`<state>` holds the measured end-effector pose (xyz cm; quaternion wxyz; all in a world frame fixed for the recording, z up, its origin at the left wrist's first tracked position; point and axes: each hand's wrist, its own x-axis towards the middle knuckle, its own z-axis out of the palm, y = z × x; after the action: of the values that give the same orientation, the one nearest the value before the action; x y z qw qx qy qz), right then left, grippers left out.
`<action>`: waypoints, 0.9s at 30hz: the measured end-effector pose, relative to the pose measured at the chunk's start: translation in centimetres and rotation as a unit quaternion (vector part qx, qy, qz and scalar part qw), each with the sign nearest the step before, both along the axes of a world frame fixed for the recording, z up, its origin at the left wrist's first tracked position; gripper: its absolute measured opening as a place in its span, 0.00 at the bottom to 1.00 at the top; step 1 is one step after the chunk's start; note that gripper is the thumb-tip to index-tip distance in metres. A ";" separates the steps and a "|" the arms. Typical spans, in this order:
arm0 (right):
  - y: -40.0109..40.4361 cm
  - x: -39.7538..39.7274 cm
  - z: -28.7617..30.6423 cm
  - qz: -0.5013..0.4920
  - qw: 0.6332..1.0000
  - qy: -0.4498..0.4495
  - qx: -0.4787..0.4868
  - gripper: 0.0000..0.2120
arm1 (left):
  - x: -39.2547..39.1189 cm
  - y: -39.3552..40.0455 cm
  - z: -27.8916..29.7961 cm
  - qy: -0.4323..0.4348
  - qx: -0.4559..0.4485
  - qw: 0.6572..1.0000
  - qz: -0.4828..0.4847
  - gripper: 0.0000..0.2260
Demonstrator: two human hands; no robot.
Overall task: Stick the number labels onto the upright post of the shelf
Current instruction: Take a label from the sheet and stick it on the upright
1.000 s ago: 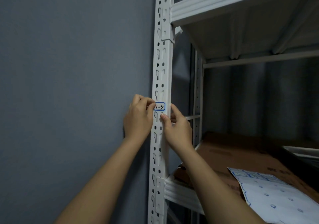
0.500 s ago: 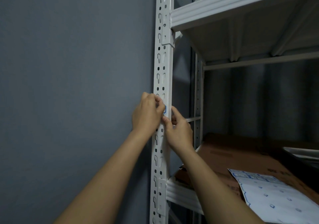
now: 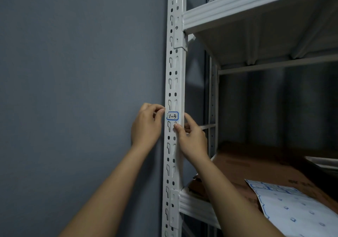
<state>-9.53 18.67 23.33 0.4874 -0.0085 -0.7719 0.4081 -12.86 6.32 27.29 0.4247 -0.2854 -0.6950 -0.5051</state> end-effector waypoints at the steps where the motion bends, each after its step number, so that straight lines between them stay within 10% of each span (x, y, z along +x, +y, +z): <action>1: 0.0 -0.1 -0.1 0.000 1.000 0.002 -0.002 0.17 | 0.0 0.0 -0.1 -0.002 0.004 1.000 0.002 0.06; 20: 0.3 -0.9 -0.4 -0.002 1.000 0.000 -0.014 0.21 | 0.1 1.7 -0.8 0.114 -0.060 0.977 0.169 0.07; 27: 0.3 -1.0 -0.4 -0.003 1.000 -0.003 -0.009 0.22 | -0.8 1.3 0.3 0.244 -0.161 0.918 0.270 0.06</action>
<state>-10.54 18.95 22.96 0.4860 -0.0164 -0.7698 0.4134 -13.71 7.57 27.58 0.6492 -0.2661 -0.6926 -0.1673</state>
